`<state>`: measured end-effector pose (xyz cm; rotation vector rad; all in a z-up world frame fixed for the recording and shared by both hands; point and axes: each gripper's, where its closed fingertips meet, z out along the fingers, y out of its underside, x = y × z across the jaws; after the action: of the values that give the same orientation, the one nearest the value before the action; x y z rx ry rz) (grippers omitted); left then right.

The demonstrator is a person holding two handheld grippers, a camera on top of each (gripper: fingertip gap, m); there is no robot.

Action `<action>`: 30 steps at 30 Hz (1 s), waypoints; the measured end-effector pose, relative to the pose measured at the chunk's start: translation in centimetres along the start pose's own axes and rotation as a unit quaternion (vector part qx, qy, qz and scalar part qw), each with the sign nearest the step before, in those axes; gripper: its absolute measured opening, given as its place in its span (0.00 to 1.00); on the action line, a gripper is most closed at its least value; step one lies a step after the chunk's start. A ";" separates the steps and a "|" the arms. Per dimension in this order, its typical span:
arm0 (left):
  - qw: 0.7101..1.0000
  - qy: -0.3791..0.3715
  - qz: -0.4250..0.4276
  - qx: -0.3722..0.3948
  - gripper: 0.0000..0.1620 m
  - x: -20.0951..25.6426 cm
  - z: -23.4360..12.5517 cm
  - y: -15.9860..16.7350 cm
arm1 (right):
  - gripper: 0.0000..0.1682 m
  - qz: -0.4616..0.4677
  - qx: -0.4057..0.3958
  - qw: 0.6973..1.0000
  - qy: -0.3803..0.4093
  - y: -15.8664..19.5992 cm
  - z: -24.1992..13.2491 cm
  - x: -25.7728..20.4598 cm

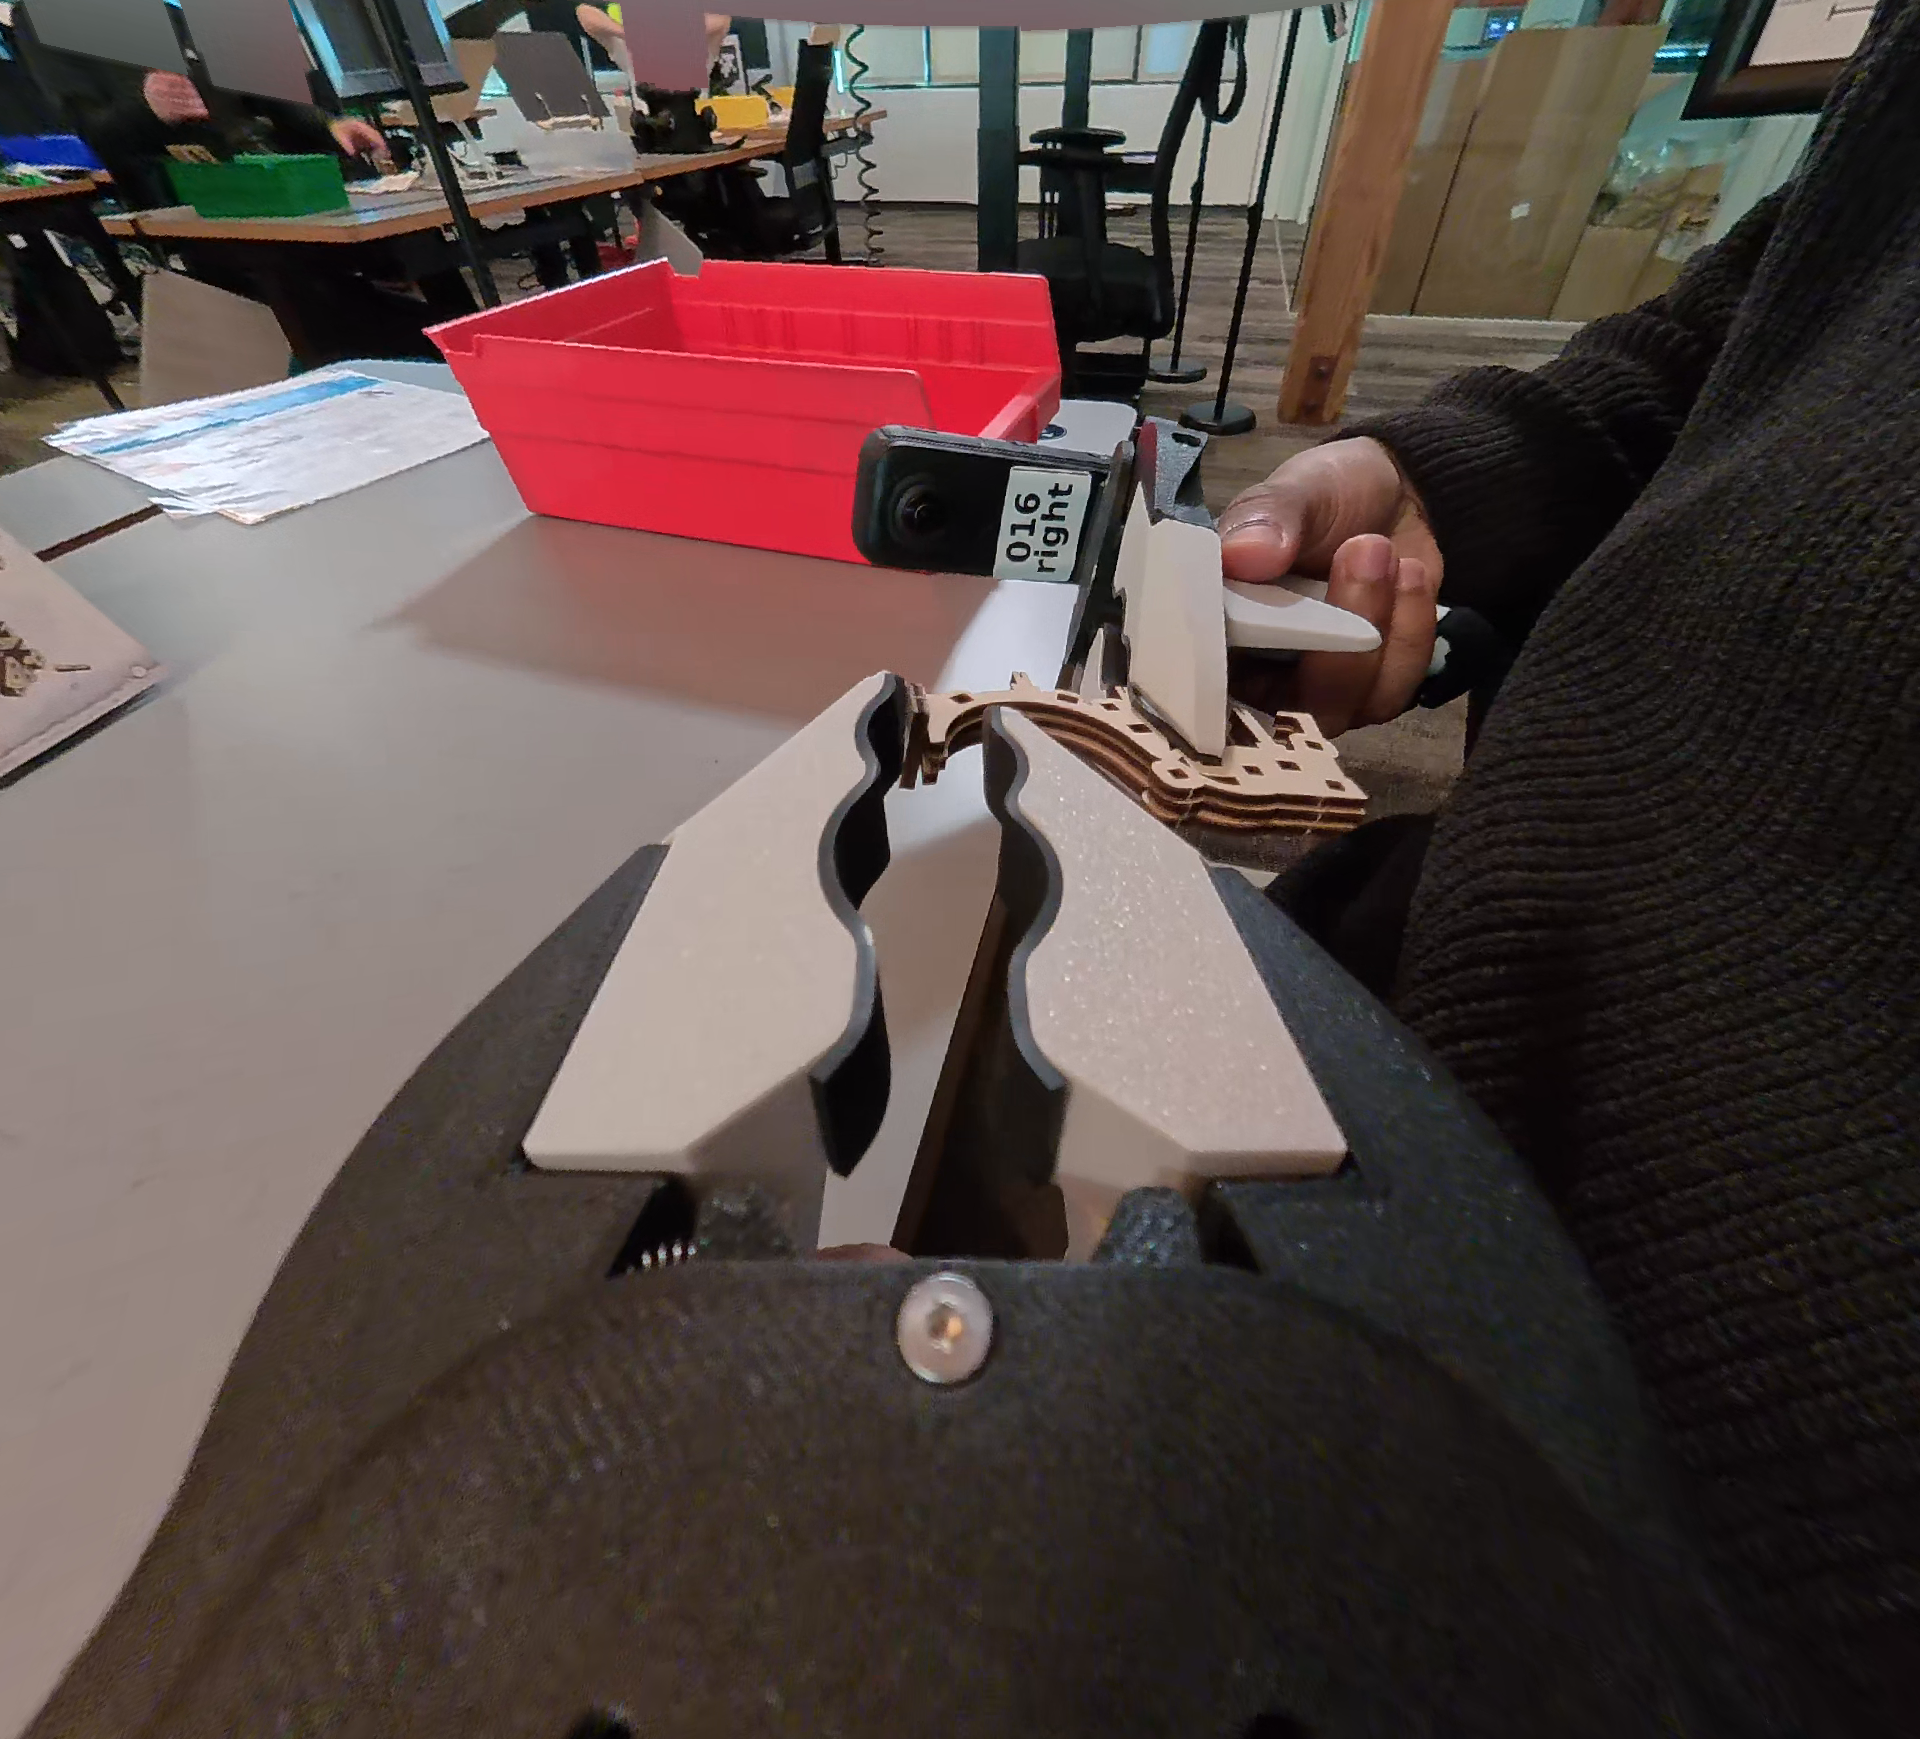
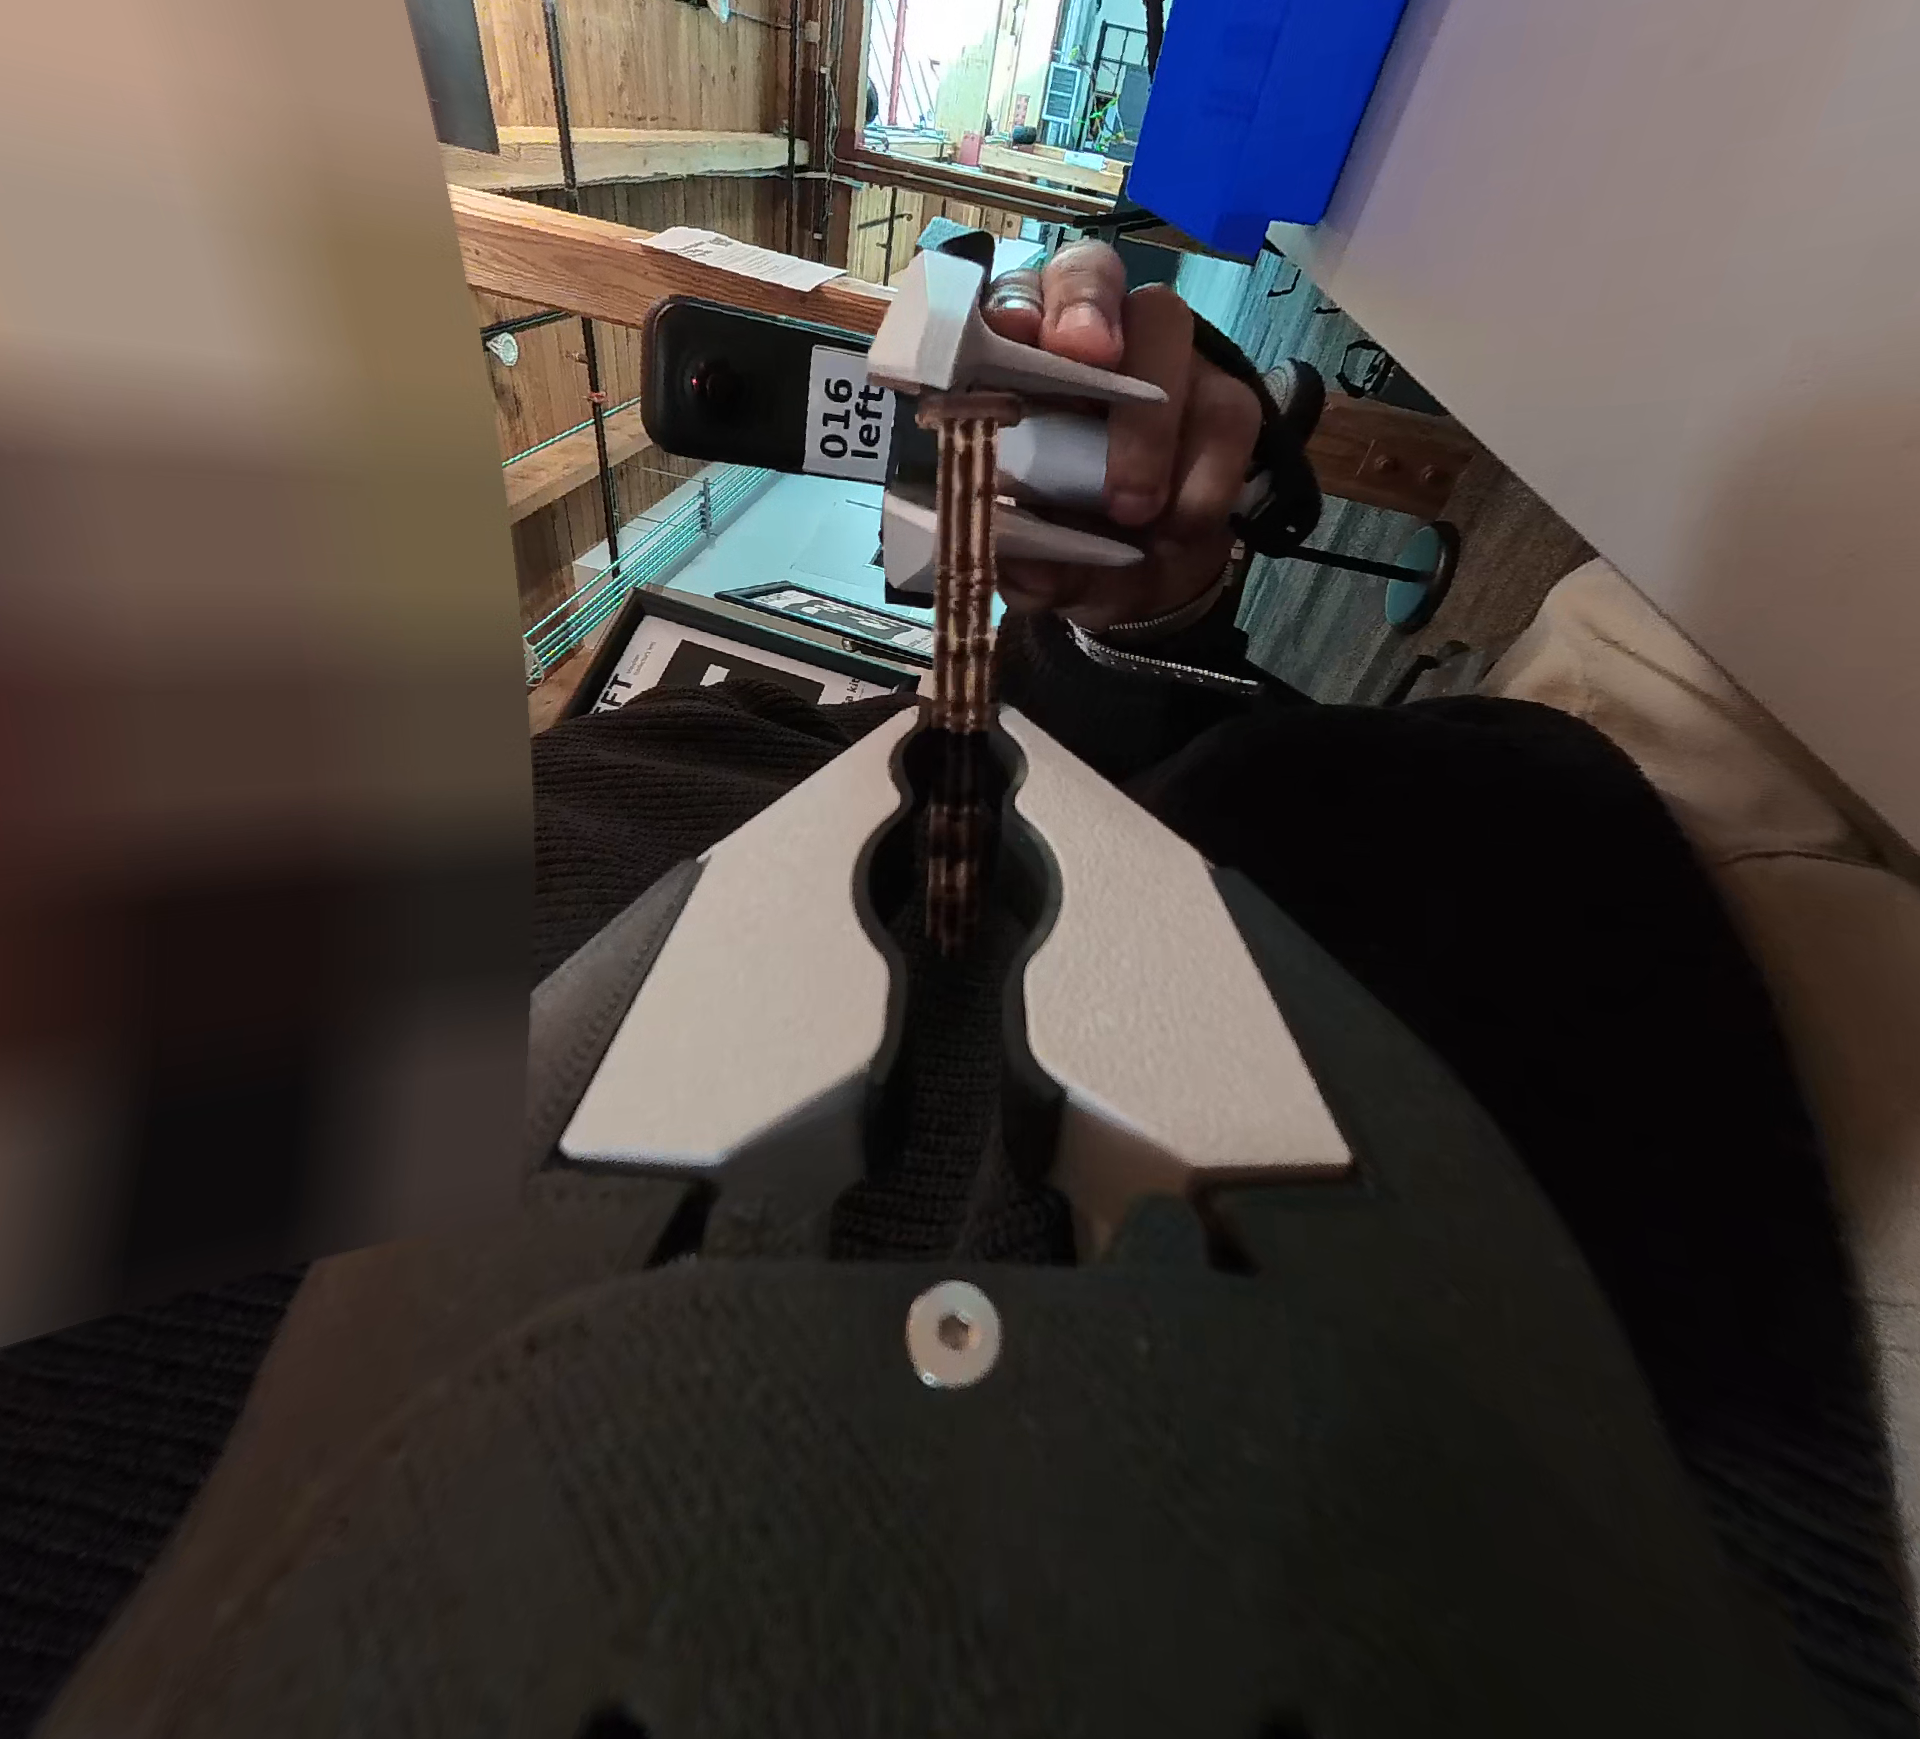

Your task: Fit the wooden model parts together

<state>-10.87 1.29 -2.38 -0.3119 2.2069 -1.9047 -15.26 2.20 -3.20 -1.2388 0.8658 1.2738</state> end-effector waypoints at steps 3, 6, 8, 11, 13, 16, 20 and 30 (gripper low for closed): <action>1.000 0.002 -0.001 0.004 0.08 0.1 0.0 -0.1 | 0.04 -0.001 -0.002 1.000 -0.001 0.1 0.0 0.0; 1.000 0.009 -0.004 0.005 0.16 0.3 0.0 0.0 | 0.04 -0.002 -0.006 1.000 0.003 0.1 0.0 0.2; 1.000 0.020 -0.005 -0.008 0.16 0.5 0.2 0.5 | 0.04 -0.001 -0.008 1.000 0.002 0.2 0.0 0.1; 1.000 0.020 0.000 -0.010 0.13 0.5 0.1 0.6 | 0.04 -0.002 -0.010 1.000 0.001 0.3 0.1 0.0; 1.000 0.020 0.001 -0.009 0.12 0.5 0.0 0.5 | 0.04 -0.003 -0.011 1.000 0.001 0.3 0.1 0.0; 1.000 0.022 0.004 -0.011 0.11 0.5 -0.1 0.5 | 0.04 -0.002 -0.013 1.000 0.001 0.4 0.0 0.0; 1.000 0.018 0.006 -0.010 0.10 0.4 -0.1 0.4 | 0.04 -0.004 -0.012 1.000 0.000 0.3 -0.1 -0.1; 0.999 -0.003 0.045 -0.026 0.11 0.2 0.0 0.6 | 0.04 0.004 -0.008 1.000 -0.001 0.1 -0.3 0.1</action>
<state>-11.08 1.35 -3.01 -0.2220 2.2310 -1.8007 -15.31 1.95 -3.34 -1.2463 0.8614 1.2903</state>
